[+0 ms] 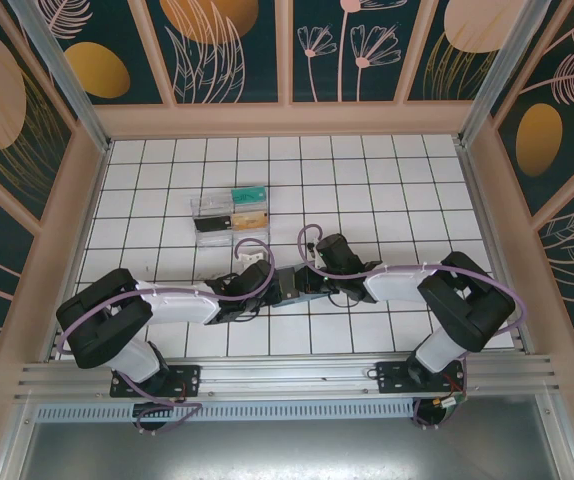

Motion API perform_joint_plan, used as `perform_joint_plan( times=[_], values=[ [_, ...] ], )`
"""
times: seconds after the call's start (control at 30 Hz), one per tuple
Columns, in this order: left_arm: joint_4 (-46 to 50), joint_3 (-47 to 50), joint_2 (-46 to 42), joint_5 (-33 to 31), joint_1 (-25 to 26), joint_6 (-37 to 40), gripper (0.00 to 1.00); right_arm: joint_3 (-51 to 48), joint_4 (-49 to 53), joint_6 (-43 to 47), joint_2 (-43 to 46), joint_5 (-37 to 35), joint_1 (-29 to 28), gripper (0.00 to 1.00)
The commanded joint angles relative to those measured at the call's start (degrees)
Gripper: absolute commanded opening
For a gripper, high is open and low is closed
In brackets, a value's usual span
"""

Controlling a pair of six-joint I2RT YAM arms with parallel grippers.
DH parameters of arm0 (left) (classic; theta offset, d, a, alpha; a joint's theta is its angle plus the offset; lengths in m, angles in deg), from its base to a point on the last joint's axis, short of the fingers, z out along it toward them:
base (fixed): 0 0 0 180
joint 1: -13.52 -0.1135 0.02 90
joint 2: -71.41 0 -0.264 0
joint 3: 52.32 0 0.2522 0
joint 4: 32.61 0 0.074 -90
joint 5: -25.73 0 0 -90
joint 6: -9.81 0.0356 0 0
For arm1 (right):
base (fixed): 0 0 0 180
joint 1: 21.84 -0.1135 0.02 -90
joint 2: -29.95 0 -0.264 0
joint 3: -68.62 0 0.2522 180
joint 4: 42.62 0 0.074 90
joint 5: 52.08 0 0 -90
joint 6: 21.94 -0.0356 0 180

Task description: Take the credit cards out of the card holder

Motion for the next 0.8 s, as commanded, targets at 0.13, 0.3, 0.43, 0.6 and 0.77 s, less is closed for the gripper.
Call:
perform_joint_plan(
  times=[0.13, 0.3, 0.43, 0.6, 0.77],
  values=[
    [0.7, 1.1, 0.7, 0.4, -0.2, -0.6, 0.0, 1.7, 0.0, -0.8, -1.8, 1.6, -0.6, 0.19],
    [0.5, 1.1, 0.7, 0.5, -0.2, -0.6, 0.0, 1.8, -0.5, -1.1, -2.3, 2.2, -0.6, 0.17],
    [0.4, 1.1, 0.9, 0.6, -0.2, -0.6, 0.0, 1.8, -0.4, -1.1, -2.1, 2.3, -0.6, 0.12],
    [0.4, 1.1, 1.1, 0.7, -0.2, -0.6, 0.0, 1.4, -0.7, -1.2, -1.2, 2.8, -0.5, 0.0],
    [1.5, 1.4, 0.5, -0.1, -0.2, -0.8, 0.0, 0.5, 0.0, -1.2, 0.7, 0.7, 0.1, 0.0]
  ],
)
